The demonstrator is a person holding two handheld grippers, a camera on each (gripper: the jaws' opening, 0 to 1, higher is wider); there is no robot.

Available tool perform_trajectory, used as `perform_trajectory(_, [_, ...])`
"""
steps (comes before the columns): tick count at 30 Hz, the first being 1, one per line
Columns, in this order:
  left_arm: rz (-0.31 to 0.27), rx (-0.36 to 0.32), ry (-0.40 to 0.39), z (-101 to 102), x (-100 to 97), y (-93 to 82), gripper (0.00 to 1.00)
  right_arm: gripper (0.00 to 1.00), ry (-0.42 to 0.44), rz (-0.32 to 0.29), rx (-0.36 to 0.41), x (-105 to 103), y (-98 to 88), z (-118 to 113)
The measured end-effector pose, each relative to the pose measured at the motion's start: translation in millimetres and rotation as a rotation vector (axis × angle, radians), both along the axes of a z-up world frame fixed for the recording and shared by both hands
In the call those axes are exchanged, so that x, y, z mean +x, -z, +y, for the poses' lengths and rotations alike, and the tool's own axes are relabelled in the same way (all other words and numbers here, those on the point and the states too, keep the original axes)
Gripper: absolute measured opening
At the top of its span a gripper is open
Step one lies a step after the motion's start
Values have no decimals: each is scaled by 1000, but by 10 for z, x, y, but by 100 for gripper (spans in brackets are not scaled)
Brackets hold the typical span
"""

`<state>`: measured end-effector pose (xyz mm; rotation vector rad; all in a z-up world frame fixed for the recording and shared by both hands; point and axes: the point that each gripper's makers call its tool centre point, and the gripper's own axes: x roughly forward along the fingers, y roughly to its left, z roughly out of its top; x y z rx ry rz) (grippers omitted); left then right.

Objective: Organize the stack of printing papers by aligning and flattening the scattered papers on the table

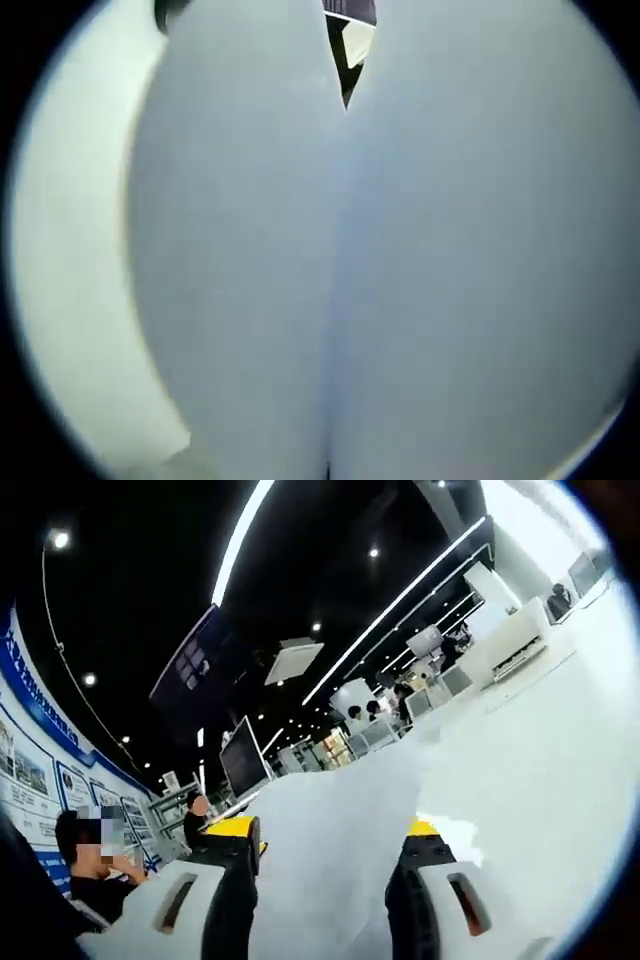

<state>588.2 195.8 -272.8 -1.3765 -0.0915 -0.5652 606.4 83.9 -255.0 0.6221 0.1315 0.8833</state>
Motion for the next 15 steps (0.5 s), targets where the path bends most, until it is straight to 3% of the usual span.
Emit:
perform_trajectory(7, [51, -100, 16, 65, 26, -3, 6, 55, 22, 49, 101, 73, -56, -166])
perform_trajectory(10, [87, -142, 30, 80, 43, 6, 6, 64, -42, 148, 156, 53, -35, -91])
perform_trajectory(13, [99, -158, 31, 82, 62, 5, 6, 69, -44, 166, 128, 64, -1, -78])
perform_trajectory(15, [111, -205, 43, 81, 61, -30, 6, 70, -48, 171, 119, 60, 12, -89])
